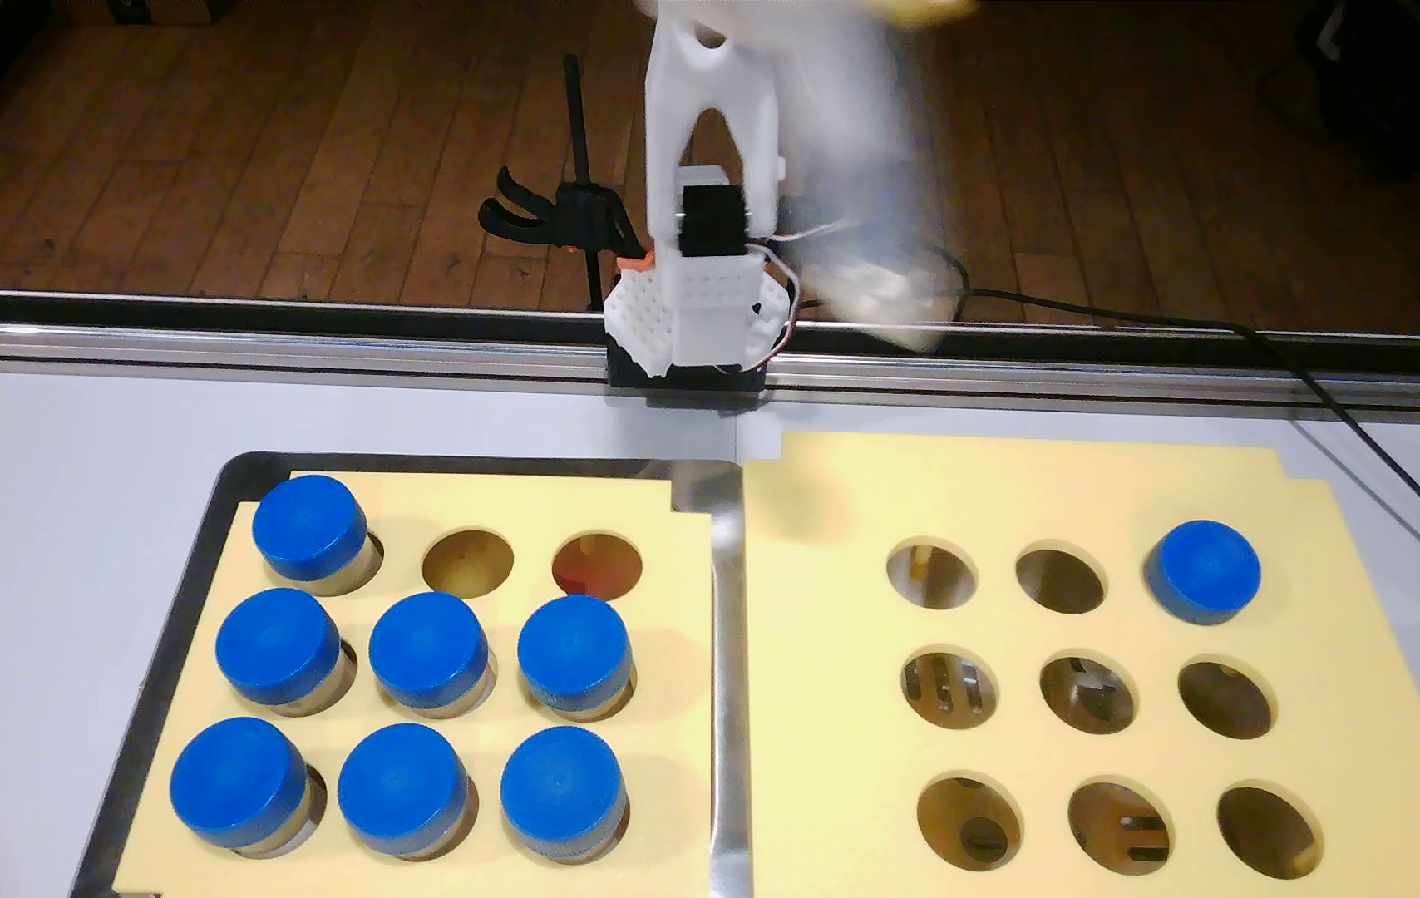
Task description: Move the test tubes
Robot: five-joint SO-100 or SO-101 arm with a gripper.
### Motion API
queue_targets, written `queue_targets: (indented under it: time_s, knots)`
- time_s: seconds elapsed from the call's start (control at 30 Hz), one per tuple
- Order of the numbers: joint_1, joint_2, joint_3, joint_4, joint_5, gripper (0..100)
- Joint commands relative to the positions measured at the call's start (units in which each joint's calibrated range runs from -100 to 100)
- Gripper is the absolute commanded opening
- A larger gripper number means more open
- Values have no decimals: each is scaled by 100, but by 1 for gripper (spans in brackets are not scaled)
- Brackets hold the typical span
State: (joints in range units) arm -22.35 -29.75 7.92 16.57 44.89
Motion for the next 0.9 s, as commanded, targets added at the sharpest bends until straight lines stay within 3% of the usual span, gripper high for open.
queue_targets:
  time_s: [0.0, 0.2, 0.43, 0.87]
  knots:
    - [-525, 417, -179, -99, -148, 11]
    - [-1021, 530, 874, -900, -154, 11]
    - [-1407, 96, 2363, -909, -154, 10]
    - [-1392, 608, 2418, -909, -106, 10]
